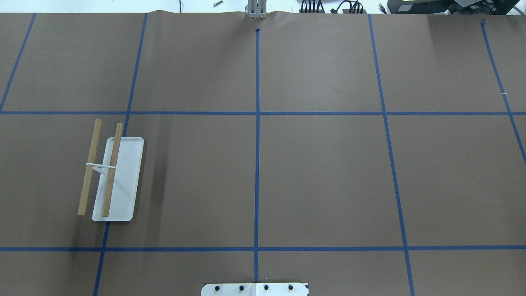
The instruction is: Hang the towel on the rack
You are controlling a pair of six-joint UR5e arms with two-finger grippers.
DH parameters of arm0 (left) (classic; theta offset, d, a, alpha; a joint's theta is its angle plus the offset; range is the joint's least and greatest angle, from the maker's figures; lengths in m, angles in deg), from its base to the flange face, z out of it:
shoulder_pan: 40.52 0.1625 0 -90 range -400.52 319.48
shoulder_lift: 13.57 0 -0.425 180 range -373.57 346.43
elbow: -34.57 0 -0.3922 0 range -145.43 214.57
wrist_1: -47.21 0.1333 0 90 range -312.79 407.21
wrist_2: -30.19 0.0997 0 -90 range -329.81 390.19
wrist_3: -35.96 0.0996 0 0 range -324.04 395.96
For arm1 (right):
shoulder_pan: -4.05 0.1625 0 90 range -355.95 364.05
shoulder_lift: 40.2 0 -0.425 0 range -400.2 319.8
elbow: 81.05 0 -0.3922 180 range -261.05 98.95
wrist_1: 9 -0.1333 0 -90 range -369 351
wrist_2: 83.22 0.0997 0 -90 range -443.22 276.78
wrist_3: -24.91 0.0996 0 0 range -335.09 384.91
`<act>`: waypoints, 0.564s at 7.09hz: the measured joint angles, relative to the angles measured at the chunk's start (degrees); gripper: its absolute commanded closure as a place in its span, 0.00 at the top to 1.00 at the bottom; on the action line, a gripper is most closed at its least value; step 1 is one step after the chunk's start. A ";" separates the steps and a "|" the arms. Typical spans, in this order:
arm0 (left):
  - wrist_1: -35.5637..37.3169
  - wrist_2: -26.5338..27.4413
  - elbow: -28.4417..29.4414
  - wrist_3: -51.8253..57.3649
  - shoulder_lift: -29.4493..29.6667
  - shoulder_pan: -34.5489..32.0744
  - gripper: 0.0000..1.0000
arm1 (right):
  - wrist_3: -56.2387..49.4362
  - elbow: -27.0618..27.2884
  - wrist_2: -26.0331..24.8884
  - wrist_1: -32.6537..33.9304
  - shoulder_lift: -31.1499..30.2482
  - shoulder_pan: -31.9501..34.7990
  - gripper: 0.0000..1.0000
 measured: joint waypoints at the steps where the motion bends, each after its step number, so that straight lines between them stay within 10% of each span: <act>1: -0.02 0.00 0.00 0.01 -0.13 0.00 0.99 | 0.04 -0.22 -0.02 -0.01 0.18 -0.03 0.69; 4: -0.03 0.00 0.00 0.03 -0.27 -0.04 0.99 | 0.16 -1.09 -1.70 -0.01 0.60 -0.08 0.67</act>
